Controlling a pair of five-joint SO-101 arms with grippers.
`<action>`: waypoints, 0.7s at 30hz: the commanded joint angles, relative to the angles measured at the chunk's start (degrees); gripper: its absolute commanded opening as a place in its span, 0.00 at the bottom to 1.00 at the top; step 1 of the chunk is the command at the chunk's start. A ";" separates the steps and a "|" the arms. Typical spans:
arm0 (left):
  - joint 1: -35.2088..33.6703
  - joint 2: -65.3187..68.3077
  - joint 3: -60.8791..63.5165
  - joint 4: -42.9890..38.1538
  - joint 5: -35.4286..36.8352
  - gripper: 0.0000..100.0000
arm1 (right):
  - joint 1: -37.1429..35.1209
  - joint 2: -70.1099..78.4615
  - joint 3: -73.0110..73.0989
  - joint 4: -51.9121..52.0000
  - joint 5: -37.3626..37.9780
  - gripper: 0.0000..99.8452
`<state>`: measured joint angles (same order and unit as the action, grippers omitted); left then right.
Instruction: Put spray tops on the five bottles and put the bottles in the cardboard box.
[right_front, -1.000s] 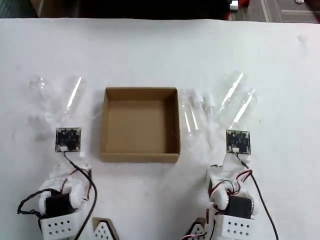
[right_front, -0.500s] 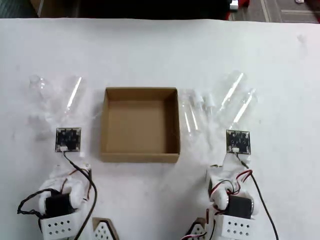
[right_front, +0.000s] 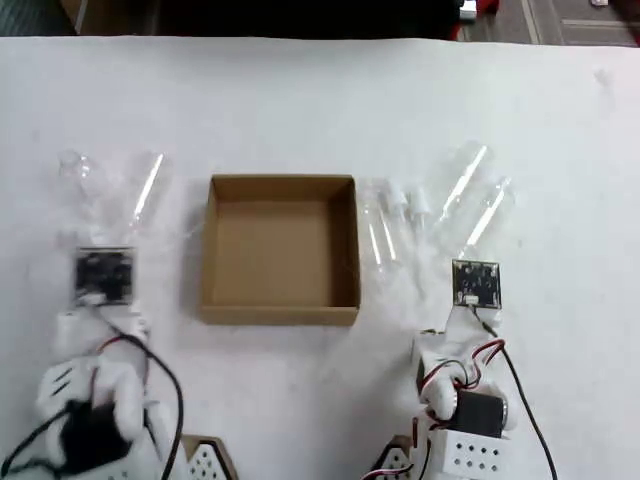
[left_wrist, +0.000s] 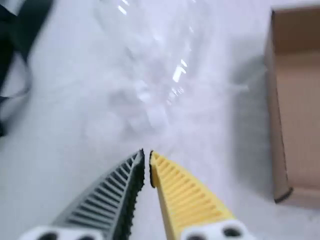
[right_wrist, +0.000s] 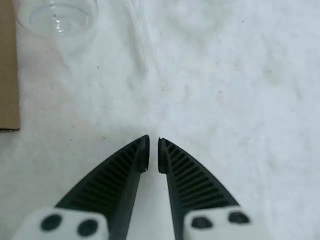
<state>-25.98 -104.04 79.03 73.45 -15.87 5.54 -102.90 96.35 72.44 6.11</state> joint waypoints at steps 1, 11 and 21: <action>-5.23 -0.48 -15.74 0.44 -0.79 0.02 | -0.31 -0.40 0.53 0.22 -0.09 0.02; -10.42 -0.48 -19.96 -0.79 -1.76 0.02 | -0.31 -0.40 0.53 0.22 -0.09 0.02; -10.24 -0.31 -19.87 -10.02 -4.31 0.02 | -0.31 -0.40 0.53 0.22 -0.09 0.02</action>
<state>-35.74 -104.92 61.54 65.89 -19.47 5.54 -102.90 96.35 72.44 6.11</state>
